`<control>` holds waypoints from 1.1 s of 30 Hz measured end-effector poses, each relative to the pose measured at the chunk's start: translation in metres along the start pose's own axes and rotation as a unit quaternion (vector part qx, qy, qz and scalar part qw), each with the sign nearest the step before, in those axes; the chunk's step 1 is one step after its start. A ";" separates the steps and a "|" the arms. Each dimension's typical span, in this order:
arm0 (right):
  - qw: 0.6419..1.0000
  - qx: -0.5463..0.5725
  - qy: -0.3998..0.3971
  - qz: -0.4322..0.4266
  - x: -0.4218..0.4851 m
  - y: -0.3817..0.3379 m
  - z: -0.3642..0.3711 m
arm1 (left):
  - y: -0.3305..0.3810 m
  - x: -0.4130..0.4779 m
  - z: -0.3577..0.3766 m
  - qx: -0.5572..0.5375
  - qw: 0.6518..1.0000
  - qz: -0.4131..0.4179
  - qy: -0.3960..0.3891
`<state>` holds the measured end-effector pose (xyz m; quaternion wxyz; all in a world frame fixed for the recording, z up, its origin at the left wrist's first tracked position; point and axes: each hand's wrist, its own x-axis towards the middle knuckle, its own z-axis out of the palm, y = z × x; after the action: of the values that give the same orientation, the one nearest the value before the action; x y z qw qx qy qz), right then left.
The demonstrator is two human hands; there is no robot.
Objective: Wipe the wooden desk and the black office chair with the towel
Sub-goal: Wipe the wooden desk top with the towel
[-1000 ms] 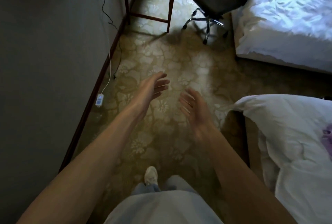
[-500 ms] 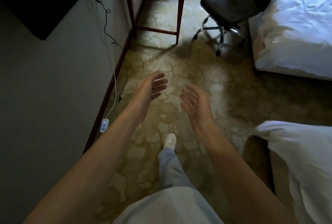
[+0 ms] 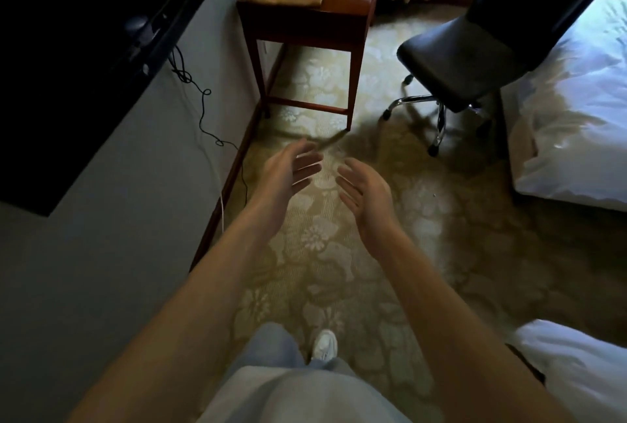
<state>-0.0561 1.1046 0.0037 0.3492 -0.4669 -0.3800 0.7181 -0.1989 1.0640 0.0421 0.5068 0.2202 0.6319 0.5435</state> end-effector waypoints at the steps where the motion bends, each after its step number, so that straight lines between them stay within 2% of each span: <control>1: 1.000 0.002 0.008 0.007 0.014 -0.006 -0.002 | 0.004 0.012 0.003 -0.001 1.000 -0.003 0.002; 7: 0.999 -0.010 0.029 0.023 0.095 -0.024 -0.004 | 0.027 0.093 0.018 0.003 1.000 -0.010 0.004; 12: 0.999 -0.030 0.031 0.010 0.176 -0.048 0.008 | 0.051 0.186 0.030 0.022 0.999 0.005 -0.028; 21: 0.997 -0.048 0.064 0.006 0.355 -0.144 0.035 | 0.126 0.382 0.053 -0.030 0.998 -0.016 -0.052; 33: 0.996 0.009 0.083 0.026 0.545 -0.211 0.070 | 0.195 0.557 0.045 -0.043 0.998 -0.041 -0.021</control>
<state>-0.2652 1.6545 -0.0139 0.3649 -0.5315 -0.3308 0.6892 -0.4294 1.6076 0.0012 0.5509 0.1837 0.6052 0.5446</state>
